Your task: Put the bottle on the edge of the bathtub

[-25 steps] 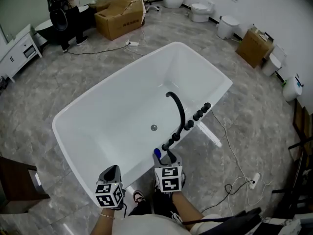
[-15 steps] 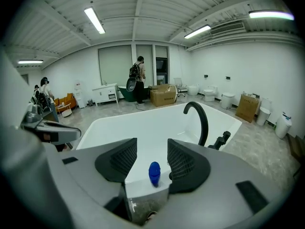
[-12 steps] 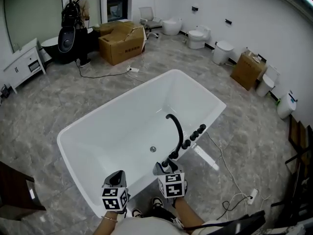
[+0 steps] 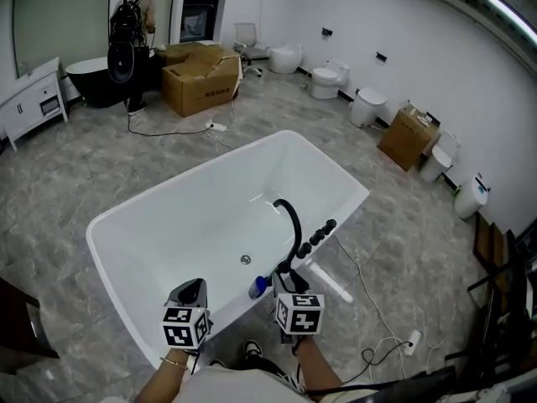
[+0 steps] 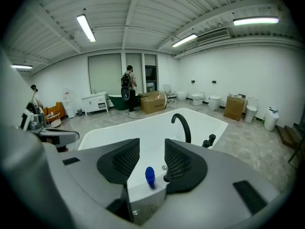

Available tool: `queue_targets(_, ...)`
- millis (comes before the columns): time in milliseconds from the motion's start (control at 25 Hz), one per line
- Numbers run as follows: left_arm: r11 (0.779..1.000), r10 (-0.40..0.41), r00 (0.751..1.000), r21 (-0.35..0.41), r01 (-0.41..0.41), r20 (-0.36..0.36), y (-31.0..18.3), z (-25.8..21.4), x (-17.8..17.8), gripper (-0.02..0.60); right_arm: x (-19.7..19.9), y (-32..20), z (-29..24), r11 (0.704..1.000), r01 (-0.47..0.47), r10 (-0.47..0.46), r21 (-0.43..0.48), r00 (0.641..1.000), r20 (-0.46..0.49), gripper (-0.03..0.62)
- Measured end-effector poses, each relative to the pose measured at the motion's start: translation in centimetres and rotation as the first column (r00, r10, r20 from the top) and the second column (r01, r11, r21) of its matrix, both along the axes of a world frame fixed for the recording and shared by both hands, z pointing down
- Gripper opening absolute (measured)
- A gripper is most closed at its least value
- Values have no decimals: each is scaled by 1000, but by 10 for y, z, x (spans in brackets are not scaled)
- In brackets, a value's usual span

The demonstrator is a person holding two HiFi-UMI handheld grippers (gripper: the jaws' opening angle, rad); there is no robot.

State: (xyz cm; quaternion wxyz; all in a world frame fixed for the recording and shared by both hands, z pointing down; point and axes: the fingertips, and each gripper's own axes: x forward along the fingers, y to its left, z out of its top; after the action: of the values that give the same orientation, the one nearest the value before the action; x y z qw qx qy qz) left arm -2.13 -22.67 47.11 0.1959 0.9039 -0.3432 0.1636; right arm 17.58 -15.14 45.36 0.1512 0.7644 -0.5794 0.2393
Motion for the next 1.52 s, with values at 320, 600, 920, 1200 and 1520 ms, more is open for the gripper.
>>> queue_targets(320,1000,24,1000,-20,-24,-5,0,6,3,6,3,15,0,998,-54,54,-18,999,-2,143)
queue_targets(600,1000,18,1000,-15,-18,3,-2,2,4,6,8,13,-2,998,-67,67,-8,998,-1,116)
queue_targets(920,1000,6,1000,2,-6,16,4,-5,18,6,22,18,-5,998,-62,62,13,998,7,84)
queue_targets(1200,1000,0,1000,20,0,22,18,-17,39,6,42,29,-16,998,-55,55,33,998,11,60)
queue_targets(1520,999,-16,1000,28,16,10,38,-21,61,6,56,54,-16,999,-26,26,25,1000,3,38)
